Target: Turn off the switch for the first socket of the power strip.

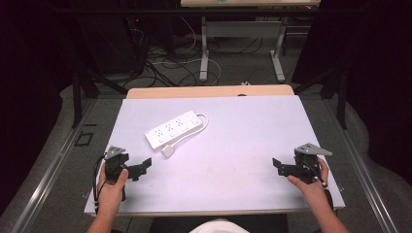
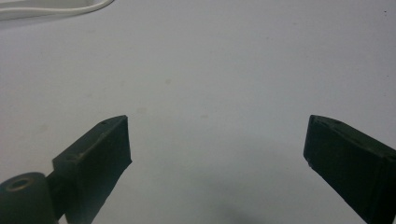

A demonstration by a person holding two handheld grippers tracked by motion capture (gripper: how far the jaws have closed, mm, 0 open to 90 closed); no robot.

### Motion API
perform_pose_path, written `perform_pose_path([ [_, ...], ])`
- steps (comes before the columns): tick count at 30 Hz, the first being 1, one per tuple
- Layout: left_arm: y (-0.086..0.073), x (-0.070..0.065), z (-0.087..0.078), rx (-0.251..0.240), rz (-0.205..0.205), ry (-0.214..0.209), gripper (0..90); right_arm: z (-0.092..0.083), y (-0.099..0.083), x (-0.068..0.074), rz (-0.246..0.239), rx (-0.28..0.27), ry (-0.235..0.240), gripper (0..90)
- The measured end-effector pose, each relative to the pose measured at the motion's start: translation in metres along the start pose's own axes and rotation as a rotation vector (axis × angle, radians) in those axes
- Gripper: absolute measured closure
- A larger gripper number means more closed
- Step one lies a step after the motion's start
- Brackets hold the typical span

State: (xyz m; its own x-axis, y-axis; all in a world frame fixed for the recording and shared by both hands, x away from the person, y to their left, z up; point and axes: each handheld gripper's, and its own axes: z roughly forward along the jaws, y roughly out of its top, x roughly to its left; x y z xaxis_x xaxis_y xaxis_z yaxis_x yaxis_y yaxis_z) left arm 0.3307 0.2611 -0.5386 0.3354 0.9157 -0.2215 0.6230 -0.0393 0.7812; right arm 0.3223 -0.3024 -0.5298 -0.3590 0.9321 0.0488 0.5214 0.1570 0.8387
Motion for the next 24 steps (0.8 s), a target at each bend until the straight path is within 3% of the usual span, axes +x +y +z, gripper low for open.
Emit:
perform_pose_path([
  [2, -0.0009, 0.0013, -0.0001, 0.014, 0.007, -0.003, 1.4, 0.0, 0.0001, -0.0001, 0.004, 0.0, 0.001, 6.9],
  [3, -0.0023, 0.0009, 0.0018, -0.007, 0.004, 0.007, 1.4, 0.0001, -0.0001, -0.0004, 0.002, 0.0, 0.0, 6.9],
  [6, -0.0037, 0.0022, 0.0024, -0.007, 0.009, 0.006, 1.4, 0.0003, -0.0003, -0.0007, -0.001, 0.004, -0.001, 6.9],
  [8, -0.0038, 0.0033, 0.0019, 0.012, 0.016, -0.003, 1.4, 0.0009, -0.0005, -0.0005, 0.001, 0.0, -0.008, 6.9],
  [9, -0.005, 0.0026, 0.0036, -0.003, 0.012, 0.006, 1.4, 0.0, -0.0004, -0.0013, -0.005, 0.009, -0.004, 6.9],
  [12, -0.0059, 0.0029, 0.0042, 0.019, 0.015, -0.008, 1.4, 0.0007, -0.0007, -0.0015, -0.003, 0.003, -0.009, 6.9],
  [24, -0.0091, 0.0005, 0.0083, 0.009, 0.018, -0.02, 1.7, 0.0004, -0.0008, -0.0025, 0.005, 0.006, -0.005, 6.9],
])
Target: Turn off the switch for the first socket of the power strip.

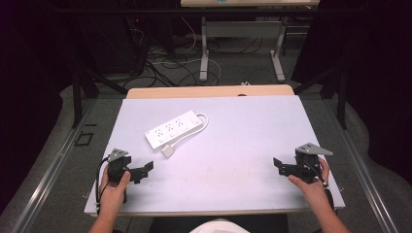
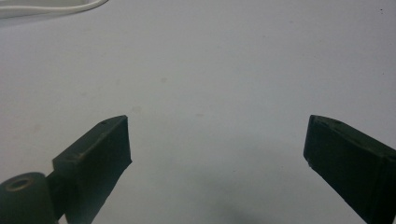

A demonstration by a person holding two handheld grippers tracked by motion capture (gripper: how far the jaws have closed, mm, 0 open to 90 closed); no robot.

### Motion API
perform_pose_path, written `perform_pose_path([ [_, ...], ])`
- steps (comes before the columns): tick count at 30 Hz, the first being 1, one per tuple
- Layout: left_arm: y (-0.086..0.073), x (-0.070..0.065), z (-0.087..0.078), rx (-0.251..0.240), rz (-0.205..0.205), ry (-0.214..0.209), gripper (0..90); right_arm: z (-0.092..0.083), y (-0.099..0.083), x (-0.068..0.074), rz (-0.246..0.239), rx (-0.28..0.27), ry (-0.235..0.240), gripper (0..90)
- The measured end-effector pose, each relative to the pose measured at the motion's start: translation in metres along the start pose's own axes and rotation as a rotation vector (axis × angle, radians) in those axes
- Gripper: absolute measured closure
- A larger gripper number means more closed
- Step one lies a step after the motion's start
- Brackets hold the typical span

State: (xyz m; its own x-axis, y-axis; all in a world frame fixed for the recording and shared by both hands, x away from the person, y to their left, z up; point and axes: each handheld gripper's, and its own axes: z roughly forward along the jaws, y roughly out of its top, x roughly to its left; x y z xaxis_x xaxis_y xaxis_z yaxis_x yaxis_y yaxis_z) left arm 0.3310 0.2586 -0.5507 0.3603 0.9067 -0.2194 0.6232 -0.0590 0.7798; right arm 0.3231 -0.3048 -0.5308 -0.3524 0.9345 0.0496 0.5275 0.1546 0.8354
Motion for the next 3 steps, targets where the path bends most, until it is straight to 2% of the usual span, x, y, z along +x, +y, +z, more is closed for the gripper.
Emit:
perform_pose_path([
  [3, 0.0005, 0.0002, -0.0009, 0.004, -0.004, 0.001, 1.7, 0.0, 0.0, -0.0002, -0.001, -0.001, 0.001, 6.9],
])
